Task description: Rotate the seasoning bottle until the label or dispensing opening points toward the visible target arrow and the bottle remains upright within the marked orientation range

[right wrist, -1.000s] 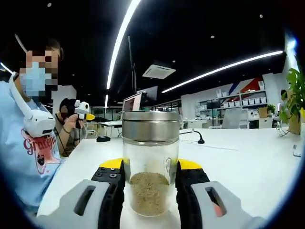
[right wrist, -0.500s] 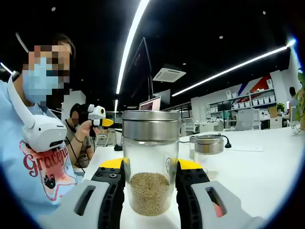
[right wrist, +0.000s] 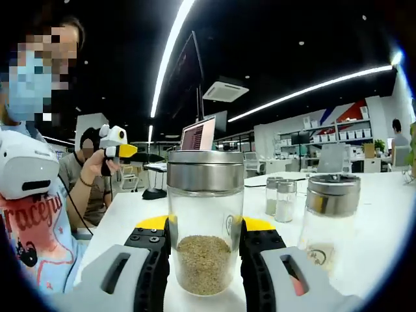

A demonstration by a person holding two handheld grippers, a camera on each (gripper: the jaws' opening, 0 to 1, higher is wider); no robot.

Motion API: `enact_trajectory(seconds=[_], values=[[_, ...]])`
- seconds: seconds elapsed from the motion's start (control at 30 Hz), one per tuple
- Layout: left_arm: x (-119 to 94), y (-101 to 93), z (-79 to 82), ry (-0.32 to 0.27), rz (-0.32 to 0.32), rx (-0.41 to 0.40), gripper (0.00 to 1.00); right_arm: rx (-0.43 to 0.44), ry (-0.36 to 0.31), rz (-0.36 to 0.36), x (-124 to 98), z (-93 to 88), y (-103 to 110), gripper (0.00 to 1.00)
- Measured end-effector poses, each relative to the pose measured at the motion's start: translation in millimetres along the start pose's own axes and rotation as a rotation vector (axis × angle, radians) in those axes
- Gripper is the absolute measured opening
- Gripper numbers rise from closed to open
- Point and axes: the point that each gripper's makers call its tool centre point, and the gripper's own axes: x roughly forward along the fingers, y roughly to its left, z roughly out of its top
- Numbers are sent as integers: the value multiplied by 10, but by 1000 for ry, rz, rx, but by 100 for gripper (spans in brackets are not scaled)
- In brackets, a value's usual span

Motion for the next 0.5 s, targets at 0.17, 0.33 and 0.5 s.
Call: enact_trajectory(seconds=[0.17,0.33,0.5], values=[[-9,5,-3,0,2,2,92,-73,12,-121,229,8,-196,40],[-4,24,-6,-6,-4,-2,92,34,10,-160,350,-62,-261,40],[3,47,-53,3,3,-16,92,-7,27,-241,401,-103,-343,40]])
